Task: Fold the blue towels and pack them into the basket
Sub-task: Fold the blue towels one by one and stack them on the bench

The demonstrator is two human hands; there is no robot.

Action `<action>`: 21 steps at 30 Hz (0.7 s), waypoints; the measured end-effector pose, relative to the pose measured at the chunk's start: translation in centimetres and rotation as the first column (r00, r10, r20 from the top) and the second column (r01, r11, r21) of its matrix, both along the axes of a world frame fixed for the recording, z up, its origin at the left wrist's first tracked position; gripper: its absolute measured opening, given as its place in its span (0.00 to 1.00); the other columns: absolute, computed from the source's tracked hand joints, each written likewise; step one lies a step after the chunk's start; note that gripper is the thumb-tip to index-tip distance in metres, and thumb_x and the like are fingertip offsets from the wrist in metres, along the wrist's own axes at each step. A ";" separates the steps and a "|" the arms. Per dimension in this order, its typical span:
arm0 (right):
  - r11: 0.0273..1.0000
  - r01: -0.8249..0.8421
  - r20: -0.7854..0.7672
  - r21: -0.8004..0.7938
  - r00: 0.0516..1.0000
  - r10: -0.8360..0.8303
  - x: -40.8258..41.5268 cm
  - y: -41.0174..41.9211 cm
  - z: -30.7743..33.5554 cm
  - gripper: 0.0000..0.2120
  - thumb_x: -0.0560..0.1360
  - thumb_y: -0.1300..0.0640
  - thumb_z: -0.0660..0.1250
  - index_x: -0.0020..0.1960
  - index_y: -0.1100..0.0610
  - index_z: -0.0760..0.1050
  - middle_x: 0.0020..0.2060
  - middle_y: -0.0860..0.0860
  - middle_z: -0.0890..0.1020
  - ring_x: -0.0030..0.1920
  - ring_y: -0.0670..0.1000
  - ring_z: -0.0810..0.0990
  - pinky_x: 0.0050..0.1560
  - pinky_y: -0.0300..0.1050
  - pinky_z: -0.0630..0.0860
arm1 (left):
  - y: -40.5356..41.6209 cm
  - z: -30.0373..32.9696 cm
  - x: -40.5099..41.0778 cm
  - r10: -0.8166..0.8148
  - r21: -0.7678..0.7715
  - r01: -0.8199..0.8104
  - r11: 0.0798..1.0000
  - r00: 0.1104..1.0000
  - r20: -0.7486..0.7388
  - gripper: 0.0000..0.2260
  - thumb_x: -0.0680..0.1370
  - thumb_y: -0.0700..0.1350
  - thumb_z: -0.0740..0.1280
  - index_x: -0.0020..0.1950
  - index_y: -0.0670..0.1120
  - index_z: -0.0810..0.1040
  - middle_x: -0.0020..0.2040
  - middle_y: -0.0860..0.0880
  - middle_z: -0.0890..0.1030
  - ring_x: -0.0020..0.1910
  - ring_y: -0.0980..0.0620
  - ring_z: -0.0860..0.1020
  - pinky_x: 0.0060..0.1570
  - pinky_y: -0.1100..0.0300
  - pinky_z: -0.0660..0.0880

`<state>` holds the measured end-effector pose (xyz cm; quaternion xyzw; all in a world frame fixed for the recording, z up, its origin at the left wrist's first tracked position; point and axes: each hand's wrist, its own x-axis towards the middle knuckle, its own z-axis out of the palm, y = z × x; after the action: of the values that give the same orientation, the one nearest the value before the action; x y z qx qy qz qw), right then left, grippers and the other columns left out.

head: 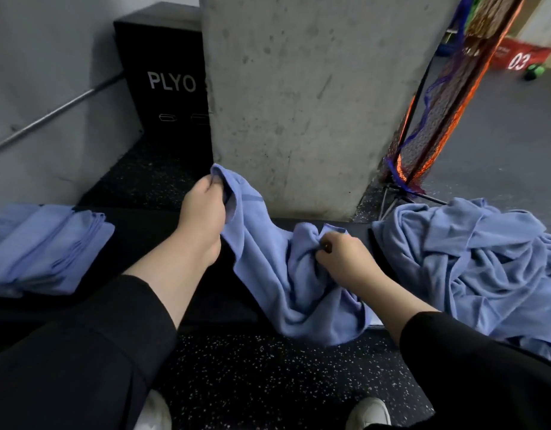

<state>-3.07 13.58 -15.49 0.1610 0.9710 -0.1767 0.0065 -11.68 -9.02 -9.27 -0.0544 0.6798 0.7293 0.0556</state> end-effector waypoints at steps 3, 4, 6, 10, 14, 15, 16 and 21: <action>0.999 0.023 -0.018 -0.047 1.000 -0.024 -1.0 -0.6 -0.1 0.14 0.73 0.55 0.65 0.32 0.53 0.64 0.31 0.49 0.73 0.39 0.58 0.73 0.36 0.49 0.65 | -2.7 -0.5 -1.1 0.001 -0.528 -0.041 0.849 0.997 -0.076 0.20 0.83 0.45 0.58 0.76 0.51 0.69 0.70 0.47 0.75 0.67 0.46 0.75 0.68 0.49 0.71; 0.999 0.021 0.041 -0.032 0.999 -0.020 -1.1 -0.8 -0.3 0.14 0.73 0.54 0.65 0.32 0.53 0.65 0.31 0.49 0.73 0.39 0.59 0.74 0.37 0.48 0.66 | -3.4 -1.0 -1.3 -0.031 -0.641 -0.046 0.766 0.993 -0.110 0.20 0.83 0.45 0.59 0.75 0.51 0.69 0.70 0.45 0.75 0.65 0.43 0.76 0.66 0.48 0.73; 0.999 0.012 0.116 -0.031 0.993 -0.008 -1.3 -1.1 -0.7 0.13 0.73 0.51 0.66 0.34 0.53 0.67 0.32 0.49 0.74 0.41 0.59 0.75 0.42 0.49 0.70 | -3.8 -1.5 -0.6 -0.200 -0.754 0.037 0.655 0.972 -0.126 0.10 0.81 0.46 0.62 0.61 0.51 0.79 0.57 0.47 0.81 0.53 0.42 0.80 0.54 0.48 0.78; 0.997 -0.030 0.078 -0.072 0.996 0.036 -1.7 -1.8 -0.3 0.13 0.74 0.47 0.69 0.42 0.55 0.71 0.38 0.53 0.80 0.43 0.57 0.78 0.47 0.52 0.76 | -2.4 -2.7 2.0 -0.586 -0.866 0.481 0.138 0.744 0.321 0.13 0.82 0.56 0.62 0.43 0.51 0.79 0.43 0.48 0.81 0.45 0.44 0.80 0.45 0.52 0.75; 0.988 -0.085 0.081 -0.126 0.992 0.096 -1.8 -1.6 -0.8 0.13 0.74 0.51 0.71 0.48 0.51 0.66 0.39 0.49 0.79 0.41 0.54 0.78 0.45 0.51 0.75 | -1.3 -3.3 3.5 -0.594 -0.820 0.519 -0.241 0.590 0.547 0.25 0.83 0.62 0.57 0.67 0.43 0.76 0.66 0.42 0.77 0.58 0.43 0.75 0.51 0.52 0.68; 0.986 -0.089 0.081 -0.138 0.992 0.101 -1.7 -1.5 -0.9 0.14 0.73 0.51 0.71 0.51 0.49 0.66 0.39 0.48 0.79 0.42 0.54 0.79 0.46 0.51 0.77 | -1.1 -3.4 3.4 -0.583 -0.814 0.529 -0.240 0.592 0.556 0.27 0.83 0.63 0.56 0.70 0.43 0.74 0.70 0.42 0.74 0.65 0.41 0.73 0.56 0.51 0.68; 0.985 -0.088 0.079 -0.146 0.992 0.101 -1.6 -1.3 -0.9 0.15 0.73 0.51 0.71 0.53 0.48 0.66 0.39 0.47 0.80 0.42 0.53 0.80 0.46 0.50 0.77 | -0.9 -3.7 3.2 -0.571 -0.801 0.539 -0.259 0.583 0.577 0.29 0.83 0.64 0.55 0.73 0.43 0.72 0.74 0.41 0.70 0.70 0.40 0.70 0.62 0.49 0.67; 0.991 -0.090 0.089 -0.096 0.991 0.099 -1.5 -0.5 -0.7 0.11 0.74 0.47 0.72 0.44 0.51 0.71 0.32 0.47 0.77 0.34 0.49 0.75 0.36 0.44 0.69 | -0.4 -5.1 2.6 -0.547 -0.781 0.490 -0.387 0.560 0.622 0.37 0.79 0.66 0.60 0.82 0.48 0.57 0.83 0.45 0.49 0.80 0.38 0.51 0.75 0.39 0.55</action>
<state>-4.54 13.06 -16.22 0.1225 0.9670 -0.2130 0.0679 -9.13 -9.44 -14.40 0.2649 0.9048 -0.0894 0.3211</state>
